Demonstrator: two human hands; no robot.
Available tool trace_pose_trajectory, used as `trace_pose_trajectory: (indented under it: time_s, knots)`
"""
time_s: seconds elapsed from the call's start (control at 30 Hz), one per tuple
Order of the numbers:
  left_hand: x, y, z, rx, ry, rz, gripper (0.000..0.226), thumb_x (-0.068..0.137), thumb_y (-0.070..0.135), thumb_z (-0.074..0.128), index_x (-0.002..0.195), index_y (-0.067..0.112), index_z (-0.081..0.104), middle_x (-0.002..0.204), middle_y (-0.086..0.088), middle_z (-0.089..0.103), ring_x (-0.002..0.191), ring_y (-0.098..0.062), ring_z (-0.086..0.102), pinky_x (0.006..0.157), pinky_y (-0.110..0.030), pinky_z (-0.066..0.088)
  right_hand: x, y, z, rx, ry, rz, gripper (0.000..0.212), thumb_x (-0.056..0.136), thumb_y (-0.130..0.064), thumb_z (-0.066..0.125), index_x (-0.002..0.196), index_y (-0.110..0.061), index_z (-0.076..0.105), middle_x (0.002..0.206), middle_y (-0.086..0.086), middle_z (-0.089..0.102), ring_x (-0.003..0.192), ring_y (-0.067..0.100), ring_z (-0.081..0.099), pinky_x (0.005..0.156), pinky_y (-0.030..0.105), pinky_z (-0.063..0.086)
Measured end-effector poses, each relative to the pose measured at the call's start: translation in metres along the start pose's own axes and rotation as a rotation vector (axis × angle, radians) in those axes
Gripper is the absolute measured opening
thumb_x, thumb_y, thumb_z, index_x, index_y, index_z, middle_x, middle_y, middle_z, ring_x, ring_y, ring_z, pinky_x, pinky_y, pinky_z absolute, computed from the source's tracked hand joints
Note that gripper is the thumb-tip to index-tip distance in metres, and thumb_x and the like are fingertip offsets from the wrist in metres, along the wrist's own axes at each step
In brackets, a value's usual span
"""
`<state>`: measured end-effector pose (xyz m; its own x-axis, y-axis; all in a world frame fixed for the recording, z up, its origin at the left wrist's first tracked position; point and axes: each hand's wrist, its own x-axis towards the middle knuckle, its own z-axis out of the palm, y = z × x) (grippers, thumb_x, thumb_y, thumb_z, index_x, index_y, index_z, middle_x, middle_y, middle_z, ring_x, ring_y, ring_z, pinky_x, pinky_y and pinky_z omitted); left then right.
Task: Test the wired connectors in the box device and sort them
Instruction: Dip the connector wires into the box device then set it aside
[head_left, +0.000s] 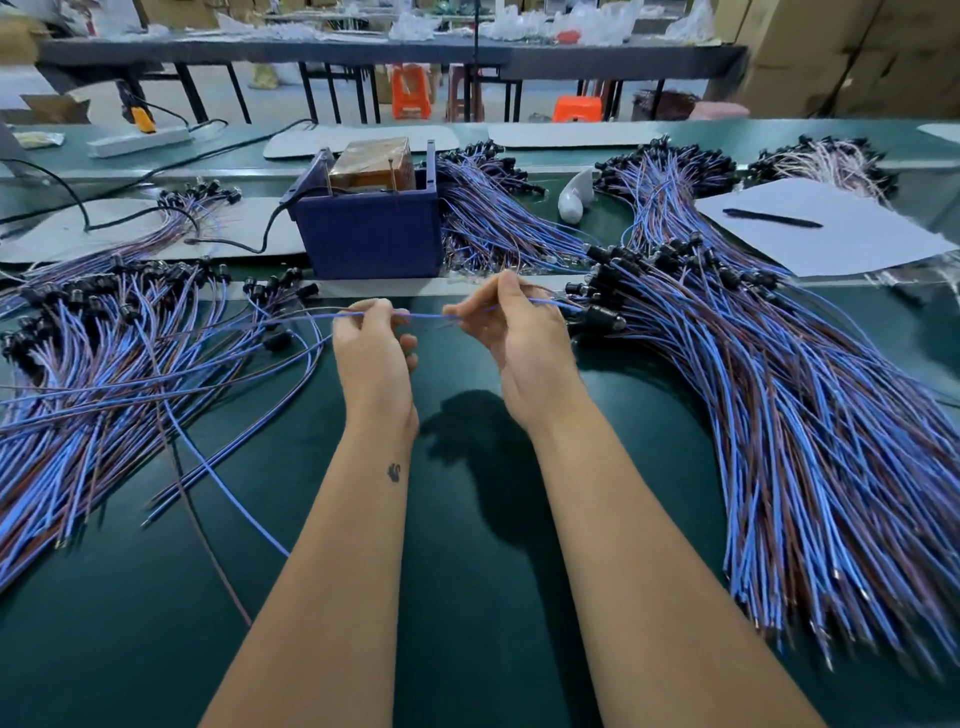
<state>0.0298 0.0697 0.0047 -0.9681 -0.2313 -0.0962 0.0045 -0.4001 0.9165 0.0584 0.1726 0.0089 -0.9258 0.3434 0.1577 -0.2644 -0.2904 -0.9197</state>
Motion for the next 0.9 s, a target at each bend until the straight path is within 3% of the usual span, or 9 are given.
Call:
trace_pose_trajectory:
  time_s: [0.13, 0.23, 0.37, 0.47, 0.53, 0.63, 0.7, 0.8, 0.9]
  knots:
    - [-0.006, -0.001, 0.0, 0.121, -0.048, 0.102, 0.018, 0.099, 0.012, 0.046, 0.085, 0.024, 0.046, 0.072, 0.005, 0.06, 0.05, -0.002, 0.048, 0.049, -0.016, 0.037, 0.005, -0.023, -0.016, -0.096, 0.139, 0.036, 0.03, 0.107, -0.017, 0.033, 0.08, -0.012, 0.046, 0.041, -0.01, 0.034, 0.034, 0.007, 0.032, 0.041, 0.019, 0.034]
    - [-0.024, -0.008, 0.007, 0.355, -0.41, 0.282, 0.017, 0.098, 0.011, 0.053, 0.086, 0.022, 0.054, 0.069, 0.003, 0.053, 0.054, 0.0, 0.046, 0.054, -0.014, 0.037, 0.016, -0.05, -0.045, -0.536, 0.184, 0.038, 0.021, 0.102, -0.024, 0.043, 0.083, -0.017, 0.045, 0.056, -0.004, 0.044, 0.048, 0.012, 0.036, 0.056, 0.027, 0.033]
    - [-0.065, -0.028, 0.026, 0.457, -0.918, 0.403, 0.004, 0.091, 0.017, 0.067, 0.094, 0.02, 0.066, 0.061, 0.006, 0.047, 0.055, -0.007, 0.039, 0.054, -0.022, 0.035, 0.021, -0.087, -0.089, -1.189, 0.154, -0.041, 0.024, 0.097, -0.03, 0.047, 0.084, -0.011, 0.052, 0.074, 0.001, 0.052, 0.07, 0.022, 0.048, 0.059, 0.032, 0.033]
    - [-0.094, -0.046, 0.04, 0.681, -1.131, 0.632, 0.024, 0.085, 0.029, 0.073, 0.109, 0.029, 0.066, 0.07, 0.01, 0.056, 0.057, -0.002, 0.043, 0.059, -0.025, 0.043, 0.021, -0.108, -0.12, -1.45, 0.161, -0.069, 0.026, 0.098, -0.033, 0.045, 0.079, -0.017, 0.052, 0.081, 0.003, 0.054, 0.081, 0.028, 0.049, 0.063, 0.036, 0.033]
    - [-0.111, -0.055, 0.048, 0.894, -1.216, 0.751, 0.041, 0.087, 0.029, 0.071, 0.124, 0.036, 0.056, 0.079, 0.012, 0.057, 0.063, 0.0, 0.043, 0.062, -0.026, 0.043, 0.023, -0.118, -0.136, -1.566, 0.144, 0.024, 0.023, 0.098, -0.04, 0.047, 0.095, -0.019, 0.056, 0.1, 0.008, 0.06, 0.092, 0.03, 0.053, 0.073, 0.038, 0.041]
    - [-0.122, -0.061, 0.055, 1.006, -1.224, 0.822, 0.043, 0.091, 0.023, 0.063, 0.131, 0.032, 0.052, 0.089, 0.011, 0.058, 0.072, -0.001, 0.037, 0.063, -0.027, 0.035, 0.027, -0.12, -0.147, -1.844, 0.172, 0.184, 0.055, 0.095, -0.051, 0.05, 0.136, -0.015, 0.043, 0.136, 0.02, 0.046, 0.124, 0.037, 0.042, 0.1, 0.046, 0.036]
    - [-0.119, -0.058, 0.056, 0.977, -1.159, 0.81, 0.033, 0.092, 0.019, 0.058, 0.125, 0.025, 0.059, 0.095, 0.005, 0.062, 0.082, -0.009, 0.047, 0.067, -0.029, 0.038, 0.027, -0.113, -0.139, -1.912, 0.261, 0.1, 0.06, 0.094, -0.05, 0.05, 0.14, -0.015, 0.035, 0.141, 0.02, 0.035, 0.13, 0.038, 0.032, 0.104, 0.048, 0.029]
    - [-0.105, -0.053, 0.052, 1.055, -0.885, 0.766, 0.03, 0.092, 0.017, 0.052, 0.118, 0.021, 0.065, 0.107, -0.002, 0.066, 0.105, -0.024, 0.055, 0.084, -0.037, 0.042, 0.027, -0.091, -0.108, -1.787, 0.28, -0.102, 0.052, 0.092, -0.04, 0.051, 0.138, -0.019, 0.039, 0.134, 0.014, 0.037, 0.126, 0.034, 0.032, 0.102, 0.045, 0.026]
    - [-0.076, -0.045, 0.036, 1.221, -0.502, 0.645, 0.031, 0.092, 0.02, 0.048, 0.117, 0.023, 0.065, 0.112, -0.004, 0.061, 0.109, -0.028, 0.05, 0.086, -0.037, 0.038, 0.023, -0.058, -0.064, -1.592, 0.144, -0.15, 0.05, 0.091, -0.037, 0.055, 0.137, -0.023, 0.045, 0.133, 0.012, 0.042, 0.125, 0.033, 0.036, 0.102, 0.043, 0.028]
